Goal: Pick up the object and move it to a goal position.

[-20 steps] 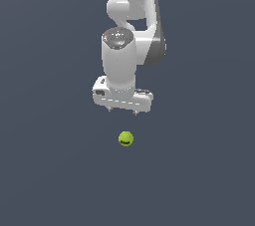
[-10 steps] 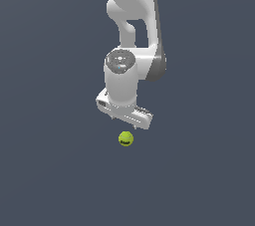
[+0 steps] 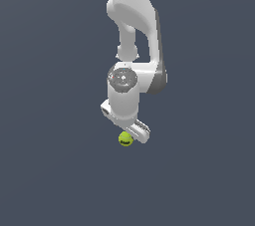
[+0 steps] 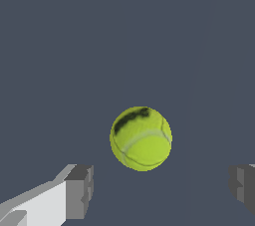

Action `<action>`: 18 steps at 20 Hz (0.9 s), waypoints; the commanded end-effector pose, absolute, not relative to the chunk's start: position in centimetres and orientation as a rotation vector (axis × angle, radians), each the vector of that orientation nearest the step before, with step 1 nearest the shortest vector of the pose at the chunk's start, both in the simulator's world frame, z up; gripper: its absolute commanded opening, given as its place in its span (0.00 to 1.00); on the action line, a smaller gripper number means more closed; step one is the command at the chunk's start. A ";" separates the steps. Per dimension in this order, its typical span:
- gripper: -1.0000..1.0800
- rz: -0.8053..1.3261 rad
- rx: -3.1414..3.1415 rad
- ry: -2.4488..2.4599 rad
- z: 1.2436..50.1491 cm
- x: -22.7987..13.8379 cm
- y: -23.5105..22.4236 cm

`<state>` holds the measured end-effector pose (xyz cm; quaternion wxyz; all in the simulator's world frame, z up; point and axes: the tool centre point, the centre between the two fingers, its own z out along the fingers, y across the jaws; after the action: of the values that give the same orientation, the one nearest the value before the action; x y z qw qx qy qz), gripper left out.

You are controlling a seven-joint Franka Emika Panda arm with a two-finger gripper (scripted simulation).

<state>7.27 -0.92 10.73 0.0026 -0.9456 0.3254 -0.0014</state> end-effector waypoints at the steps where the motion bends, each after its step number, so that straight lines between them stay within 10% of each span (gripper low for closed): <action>1: 0.96 -0.003 -2.948 1.077 10.1 7.6 -0.8; 18: 0.96 0.000 -2.922 1.154 7.2 7.9 -0.7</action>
<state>7.97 -0.72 7.90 0.0004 -0.9302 0.3670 -0.0006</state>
